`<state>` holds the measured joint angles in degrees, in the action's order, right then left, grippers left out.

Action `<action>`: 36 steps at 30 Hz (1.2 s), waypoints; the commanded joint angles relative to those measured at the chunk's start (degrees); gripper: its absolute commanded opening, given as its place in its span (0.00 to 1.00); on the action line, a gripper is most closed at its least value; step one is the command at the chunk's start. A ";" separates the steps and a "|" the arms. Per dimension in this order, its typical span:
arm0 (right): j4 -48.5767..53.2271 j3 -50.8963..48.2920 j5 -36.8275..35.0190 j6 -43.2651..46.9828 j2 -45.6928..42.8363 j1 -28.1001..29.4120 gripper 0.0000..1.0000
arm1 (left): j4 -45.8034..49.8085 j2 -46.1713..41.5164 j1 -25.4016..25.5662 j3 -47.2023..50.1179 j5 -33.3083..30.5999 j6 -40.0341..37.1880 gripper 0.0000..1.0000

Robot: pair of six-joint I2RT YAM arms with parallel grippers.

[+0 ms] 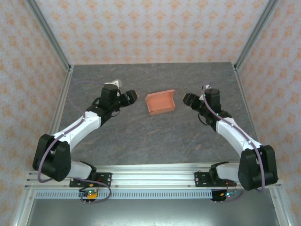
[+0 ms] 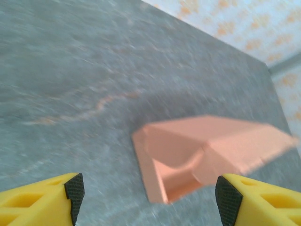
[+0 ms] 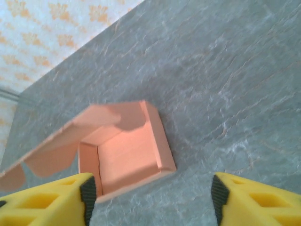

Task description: Fold the paper box

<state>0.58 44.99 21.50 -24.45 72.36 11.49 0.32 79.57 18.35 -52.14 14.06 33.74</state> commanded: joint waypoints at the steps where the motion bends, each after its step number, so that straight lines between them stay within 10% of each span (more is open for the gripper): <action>1: 6.09 9.70 -0.52 -6.96 4.68 -0.84 0.71 | 2.77 3.52 -0.34 -5.99 -1.20 3.14 0.77; 14: 6.11 22.36 9.15 -8.17 21.24 0.29 0.73 | -5.69 17.59 2.69 -11.75 3.92 12.73 0.75; 27: 6.52 16.03 9.00 2.65 16.25 -1.11 0.73 | -3.39 8.84 6.82 -2.59 1.96 -17.53 0.76; 36: -8.12 3.13 13.72 7.75 10.67 -1.30 0.62 | -6.50 11.53 11.16 -1.35 -2.44 -20.34 0.77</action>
<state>-1.54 48.90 31.73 -20.10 82.56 9.45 -4.49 89.36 28.27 -51.99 15.73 16.91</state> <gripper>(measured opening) 0.626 0.768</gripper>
